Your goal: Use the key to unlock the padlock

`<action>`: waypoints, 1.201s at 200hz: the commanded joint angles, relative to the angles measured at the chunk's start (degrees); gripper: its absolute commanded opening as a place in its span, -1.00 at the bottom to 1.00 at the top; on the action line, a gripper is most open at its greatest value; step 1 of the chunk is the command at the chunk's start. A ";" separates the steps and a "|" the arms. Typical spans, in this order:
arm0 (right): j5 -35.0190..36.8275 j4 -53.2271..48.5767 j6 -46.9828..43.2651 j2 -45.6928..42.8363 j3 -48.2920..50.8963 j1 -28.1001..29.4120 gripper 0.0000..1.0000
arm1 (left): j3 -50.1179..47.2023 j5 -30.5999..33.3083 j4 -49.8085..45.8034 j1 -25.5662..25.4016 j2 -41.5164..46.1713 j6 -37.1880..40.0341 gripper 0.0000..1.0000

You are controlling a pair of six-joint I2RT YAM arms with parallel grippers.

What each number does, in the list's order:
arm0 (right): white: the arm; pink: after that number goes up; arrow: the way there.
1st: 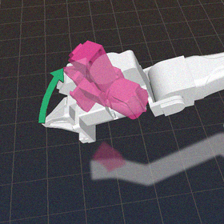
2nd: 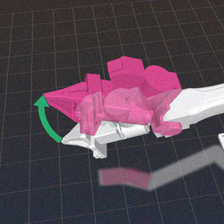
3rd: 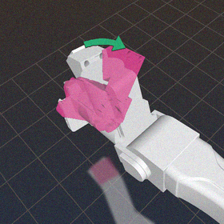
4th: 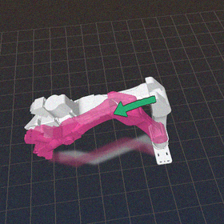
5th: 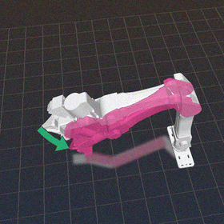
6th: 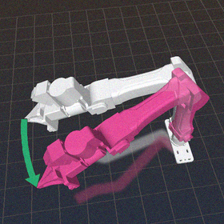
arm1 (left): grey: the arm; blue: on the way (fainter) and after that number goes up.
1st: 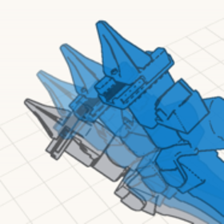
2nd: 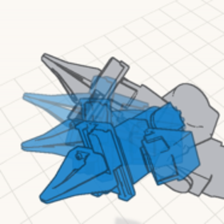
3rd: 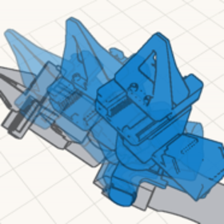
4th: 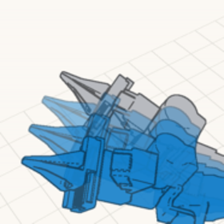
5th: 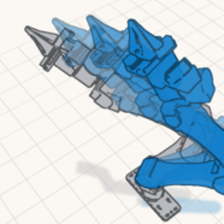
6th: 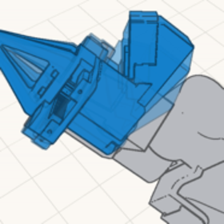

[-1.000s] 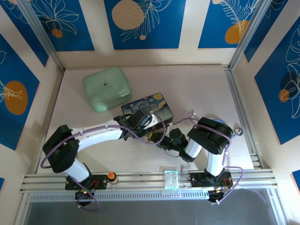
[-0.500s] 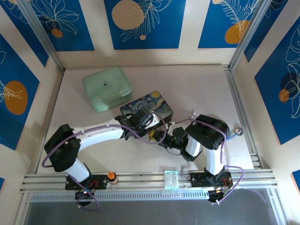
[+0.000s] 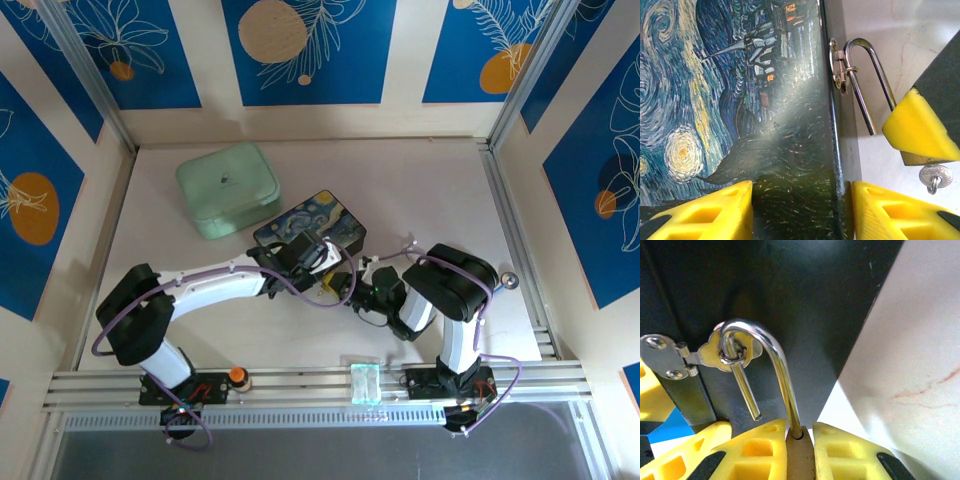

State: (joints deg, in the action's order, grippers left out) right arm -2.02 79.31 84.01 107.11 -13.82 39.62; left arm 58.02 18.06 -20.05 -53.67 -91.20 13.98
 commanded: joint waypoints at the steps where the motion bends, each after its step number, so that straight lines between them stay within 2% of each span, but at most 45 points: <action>1: 5.95 -0.29 -0.51 -2.90 0.10 -2.76 -0.94 | -4.49 -2.93 -13.63 -0.64 -2.72 -0.24 -0.01; 66: 3.28 -3.06 -0.53 -4.15 -0.33 -5.85 -0.94 | -4.76 -1.14 -12.82 -1.45 -1.82 -0.26 -0.01; 83: 3.19 -6.95 -0.63 -4.56 0.04 -5.41 -0.94 | -4.84 1.27 -12.18 -1.51 -1.77 -1.17 0.00; 99: 4.09 -15.50 0.49 -6.27 1.08 -4.46 -0.94 | -4.76 6.01 -11.21 -1.61 -1.31 -3.18 0.13; 119: 3.14 -25.31 -0.13 -9.74 1.83 -4.00 -0.94 | -4.55 7.68 -8.87 -1.61 -0.26 -5.13 0.31; 133: 1.81 -36.21 -2.20 -13.65 0.72 -4.08 -0.94 | -4.10 9.17 -7.55 -1.70 0.31 -6.66 0.44; 165: -2.33 -64.82 -11.86 -21.95 -5.20 -5.72 -0.92 | -2.51 14.70 -6.73 -1.96 1.31 -11.27 0.76; 168: -2.86 -66.81 -12.86 -22.31 -5.55 -6.09 -0.92 | -2.36 15.11 -6.55 -2.01 1.48 -11.83 0.86; 180: -6.70 -71.88 -16.74 -22.73 -6.90 -8.37 -0.89 | -2.12 15.78 -5.93 -2.05 2.35 -13.82 1.00; 195: -11.59 -78.99 -22.18 -20.85 -9.63 -11.31 -0.86 | -2.26 16.25 -4.90 -2.05 3.70 -16.48 0.99; 210: -13.00 -86.23 -27.37 -18.52 -12.98 -12.27 -0.83 | -3.00 16.80 -4.16 -2.05 5.29 -19.69 0.99; 225: -12.12 -92.07 -30.88 -17.73 -15.59 -12.22 -0.80 | -4.54 17.80 -3.96 -2.01 7.36 -24.83 0.99; 240: -9.82 -97.79 -33.07 -18.20 -18.04 -11.91 -0.77 | -6.17 19.58 -4.82 -1.96 9.99 -33.10 0.99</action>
State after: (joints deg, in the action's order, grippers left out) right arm -13.21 4.78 60.03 87.53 -30.65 27.88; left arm 54.37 33.54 -23.51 -55.68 -85.45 -5.98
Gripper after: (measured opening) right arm 0.132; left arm 0.995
